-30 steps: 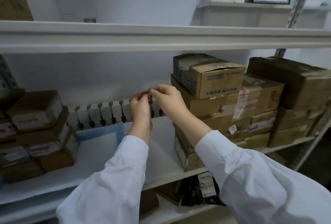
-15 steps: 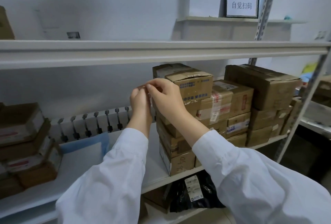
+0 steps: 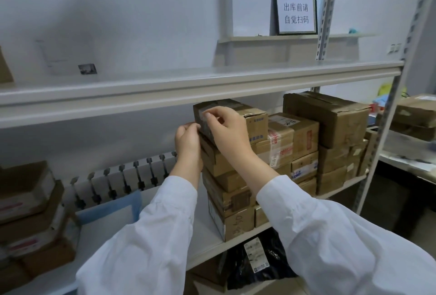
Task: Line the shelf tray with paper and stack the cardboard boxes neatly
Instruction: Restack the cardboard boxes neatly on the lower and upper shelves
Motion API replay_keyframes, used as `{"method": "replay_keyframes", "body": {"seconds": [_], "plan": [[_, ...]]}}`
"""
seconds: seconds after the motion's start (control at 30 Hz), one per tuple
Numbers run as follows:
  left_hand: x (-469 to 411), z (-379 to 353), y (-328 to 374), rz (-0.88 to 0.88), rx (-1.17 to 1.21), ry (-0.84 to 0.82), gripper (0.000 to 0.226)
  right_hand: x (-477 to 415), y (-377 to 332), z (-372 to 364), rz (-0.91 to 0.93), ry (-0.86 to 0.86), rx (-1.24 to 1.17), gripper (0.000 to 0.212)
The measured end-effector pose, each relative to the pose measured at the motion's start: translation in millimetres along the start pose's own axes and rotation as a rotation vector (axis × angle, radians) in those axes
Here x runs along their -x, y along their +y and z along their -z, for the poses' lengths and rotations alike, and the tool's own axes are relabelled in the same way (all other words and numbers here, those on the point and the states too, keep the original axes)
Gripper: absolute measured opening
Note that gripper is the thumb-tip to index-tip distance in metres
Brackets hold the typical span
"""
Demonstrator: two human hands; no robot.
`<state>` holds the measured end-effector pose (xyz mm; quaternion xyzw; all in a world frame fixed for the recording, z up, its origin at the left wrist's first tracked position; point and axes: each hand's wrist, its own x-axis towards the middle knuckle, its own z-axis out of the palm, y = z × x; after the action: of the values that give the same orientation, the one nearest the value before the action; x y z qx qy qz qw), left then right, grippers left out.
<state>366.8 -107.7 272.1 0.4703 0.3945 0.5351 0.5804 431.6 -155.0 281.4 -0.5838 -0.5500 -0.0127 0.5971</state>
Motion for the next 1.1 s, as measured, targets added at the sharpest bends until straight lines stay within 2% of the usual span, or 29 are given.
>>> {"method": "replay_keyframes", "body": {"seconds": [0.07,0.13,0.27,0.33,0.4,0.5,0.57,0.63,0.8,0.93,1.07,1.1], "plan": [[3.1,-6.4,3.1,0.014,-0.028,-0.017,0.019,-0.8,7.6,6.7,-0.012,0.137,0.01,0.021],[1.1,-13.8,2.4,0.051,-0.042,-0.026,0.039,-1.5,17.1,15.8,-0.067,0.273,0.016,0.021],[-1.0,-27.7,-5.5,0.158,-0.048,-0.078,0.055,-11.1,38.4,41.9,-0.345,0.423,-0.04,0.049],[2.6,-35.0,-8.3,0.189,-0.039,-0.143,0.058,-21.7,51.1,57.0,-0.551,0.356,-0.09,0.064],[2.8,-41.8,-12.2,0.195,-0.054,-0.195,0.066,-31.6,60.7,68.7,-0.737,0.204,-0.234,0.076],[7.1,-49.2,-11.1,0.181,-0.055,-0.181,0.071,-37.5,65.9,77.6,-0.883,-0.018,-0.456,0.079],[11.0,-54.3,-11.0,0.157,-0.047,-0.148,0.064,-37.1,67.7,81.2,-0.868,-0.093,-0.483,0.064],[14.5,-57.1,-12.4,0.151,-0.052,-0.12,0.067,-35.6,69.2,81.7,-0.811,-0.11,-0.499,0.046],[-6.8,-52.1,-28.1,0.101,-0.007,-0.038,0.114,-36.8,64.6,80.9,-0.634,-0.129,-0.489,0.012],[6.1,-45.7,-19.2,0.01,0.063,0.064,0.093,-36.8,54.7,76.0,-0.532,-0.204,-0.481,0.017],[10.6,-26.8,-19.2,-0.027,0.085,0.192,0.093,-30.5,45.3,61.8,-0.462,-0.306,-0.465,0.015],[12.6,-22.1,-18.7,-0.027,0.085,0.213,0.087,-29.0,43.2,58.0,-0.454,-0.327,-0.46,0.014]]}}
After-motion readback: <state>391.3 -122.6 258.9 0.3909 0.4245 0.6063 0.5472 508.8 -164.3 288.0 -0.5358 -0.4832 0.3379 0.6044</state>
